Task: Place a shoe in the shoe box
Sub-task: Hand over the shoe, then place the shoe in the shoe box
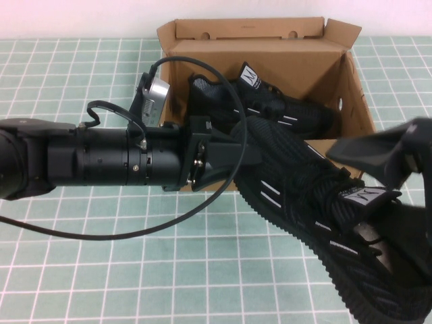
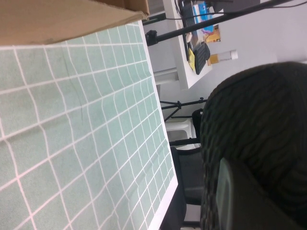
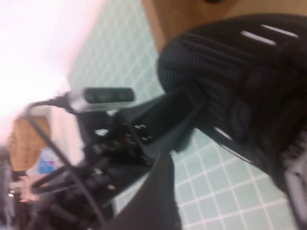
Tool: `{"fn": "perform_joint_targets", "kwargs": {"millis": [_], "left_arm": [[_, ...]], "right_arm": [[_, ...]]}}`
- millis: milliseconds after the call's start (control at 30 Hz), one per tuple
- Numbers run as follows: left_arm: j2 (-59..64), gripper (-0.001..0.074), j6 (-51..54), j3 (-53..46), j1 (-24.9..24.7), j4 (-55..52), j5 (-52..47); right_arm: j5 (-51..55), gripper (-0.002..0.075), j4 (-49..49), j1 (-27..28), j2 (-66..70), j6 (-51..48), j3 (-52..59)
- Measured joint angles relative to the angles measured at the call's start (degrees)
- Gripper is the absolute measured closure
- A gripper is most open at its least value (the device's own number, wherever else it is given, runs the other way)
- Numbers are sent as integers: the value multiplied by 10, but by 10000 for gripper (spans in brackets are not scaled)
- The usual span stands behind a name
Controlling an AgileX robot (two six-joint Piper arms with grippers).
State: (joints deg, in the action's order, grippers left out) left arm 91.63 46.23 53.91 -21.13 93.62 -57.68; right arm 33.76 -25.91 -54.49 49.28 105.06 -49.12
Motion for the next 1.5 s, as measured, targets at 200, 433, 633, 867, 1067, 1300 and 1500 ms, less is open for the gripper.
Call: {"fn": "perform_joint_targets", "kwargs": {"millis": [200, 433, 633, 867, 1067, 1300, 1500], "left_arm": [[0, 589, 0, 0, 0, 4, -1], [0, 589, 0, 0, 0, 4, -2], [0, 589, 1, 0, 0, 3, -2], [0, 589, 2, 0, 0, 3, -1], [0, 599, -1, 0, 2, 25, 2], [0, 599, -2, 0, 2, 30, 1], [0, 599, 10, 0, 2, 26, 1]], "right_arm": [[-49, 60, -41, 0, 14, 41, 0], [-62, 60, -53, 0, 51, 54, 0], [-66, 60, -80, 0, 82, 76, 0], [-90, 90, -145, 0, 103, 99, 0], [-130, 507, -233, 1, 104, 109, 3], [-108, 711, -240, 1, 104, 143, 4], [-107, 717, -252, 1, 104, 145, 5]]}}
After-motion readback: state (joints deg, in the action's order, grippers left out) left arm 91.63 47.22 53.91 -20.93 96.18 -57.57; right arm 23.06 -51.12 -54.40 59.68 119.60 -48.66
